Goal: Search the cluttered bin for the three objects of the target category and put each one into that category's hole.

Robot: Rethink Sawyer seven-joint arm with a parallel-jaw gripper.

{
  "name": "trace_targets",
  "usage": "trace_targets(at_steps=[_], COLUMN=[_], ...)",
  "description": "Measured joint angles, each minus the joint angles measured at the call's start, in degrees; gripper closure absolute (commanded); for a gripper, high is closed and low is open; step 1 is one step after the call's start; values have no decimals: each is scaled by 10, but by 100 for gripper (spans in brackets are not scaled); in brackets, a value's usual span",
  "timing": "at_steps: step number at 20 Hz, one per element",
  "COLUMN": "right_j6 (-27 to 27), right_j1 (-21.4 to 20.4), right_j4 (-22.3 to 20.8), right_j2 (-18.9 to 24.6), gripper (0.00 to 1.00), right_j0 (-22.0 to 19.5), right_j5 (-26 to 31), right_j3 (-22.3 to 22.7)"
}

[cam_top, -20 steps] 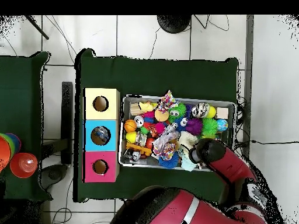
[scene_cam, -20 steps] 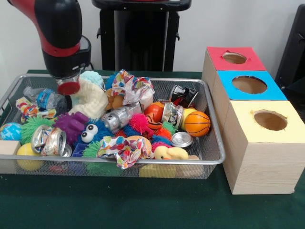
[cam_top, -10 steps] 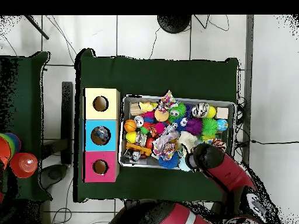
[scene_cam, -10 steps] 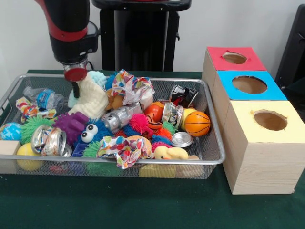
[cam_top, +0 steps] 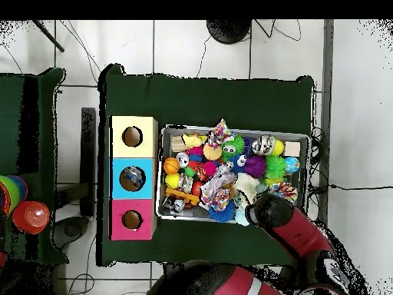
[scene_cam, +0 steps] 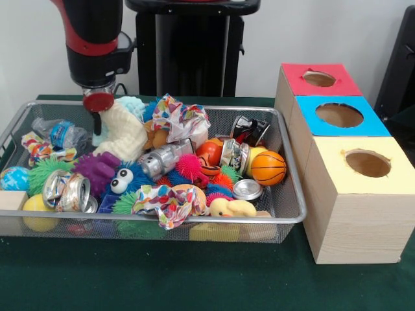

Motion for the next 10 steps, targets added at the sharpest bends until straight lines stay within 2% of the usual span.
trace_targets(at_steps=[10], right_j6=[0], right_j1=[29], right_j4=[1], right_j2=[-12], gripper=[0], right_j0=[11], right_j5=[-58], right_j3=[-2])
